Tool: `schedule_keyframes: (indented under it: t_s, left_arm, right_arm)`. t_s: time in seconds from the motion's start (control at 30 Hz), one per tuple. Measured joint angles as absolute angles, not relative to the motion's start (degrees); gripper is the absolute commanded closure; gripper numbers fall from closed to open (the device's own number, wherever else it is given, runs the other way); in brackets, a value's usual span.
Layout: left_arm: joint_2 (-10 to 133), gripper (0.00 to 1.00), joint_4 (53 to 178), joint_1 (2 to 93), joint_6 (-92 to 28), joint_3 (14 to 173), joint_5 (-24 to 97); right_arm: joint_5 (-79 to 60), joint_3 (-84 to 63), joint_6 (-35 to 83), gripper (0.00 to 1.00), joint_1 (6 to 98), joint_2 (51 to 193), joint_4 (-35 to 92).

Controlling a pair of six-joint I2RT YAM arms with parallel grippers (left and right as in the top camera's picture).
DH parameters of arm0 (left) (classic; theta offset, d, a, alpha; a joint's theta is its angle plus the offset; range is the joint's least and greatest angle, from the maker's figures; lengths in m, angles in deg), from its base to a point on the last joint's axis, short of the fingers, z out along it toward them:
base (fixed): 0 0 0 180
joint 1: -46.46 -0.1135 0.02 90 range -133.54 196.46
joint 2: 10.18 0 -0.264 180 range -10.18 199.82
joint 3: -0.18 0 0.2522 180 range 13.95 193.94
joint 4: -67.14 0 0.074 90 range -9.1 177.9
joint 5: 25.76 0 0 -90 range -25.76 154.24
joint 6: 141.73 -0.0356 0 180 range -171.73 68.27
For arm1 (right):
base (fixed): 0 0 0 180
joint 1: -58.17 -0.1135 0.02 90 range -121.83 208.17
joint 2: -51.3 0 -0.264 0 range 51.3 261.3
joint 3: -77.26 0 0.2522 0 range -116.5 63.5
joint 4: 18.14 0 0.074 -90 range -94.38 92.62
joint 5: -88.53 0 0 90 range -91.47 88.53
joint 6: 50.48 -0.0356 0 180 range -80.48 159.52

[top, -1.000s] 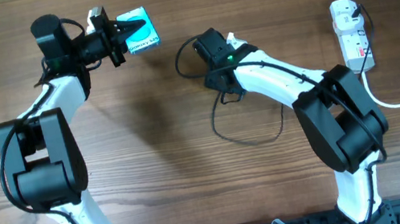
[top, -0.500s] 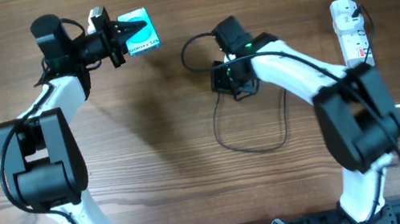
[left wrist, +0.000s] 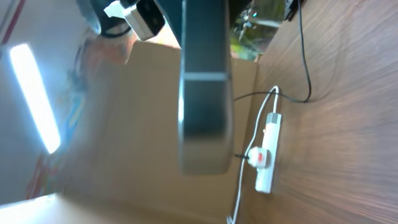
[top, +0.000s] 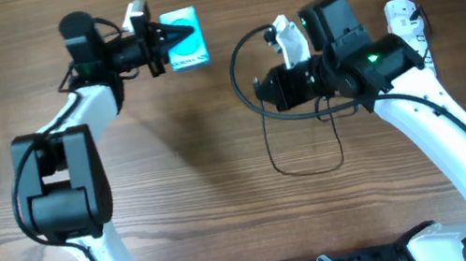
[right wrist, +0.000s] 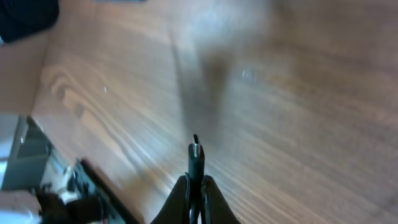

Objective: Plug charger to phone and switch on socket
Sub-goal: 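Lift the cable's USB plug with the right gripper toward the phone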

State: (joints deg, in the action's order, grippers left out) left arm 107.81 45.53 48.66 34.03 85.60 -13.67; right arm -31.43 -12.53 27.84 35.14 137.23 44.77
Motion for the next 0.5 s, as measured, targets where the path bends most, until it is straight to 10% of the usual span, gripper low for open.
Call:
schedule_keyframes:
  t_s: [0.5]
  left_arm:
    - [107.8,0.96,41.9,53.6,28.8,85.6,-13.1]
  right_arm:
    - [-45.2,-4.0,33.6,0.96,35.3,137.3,35.8]
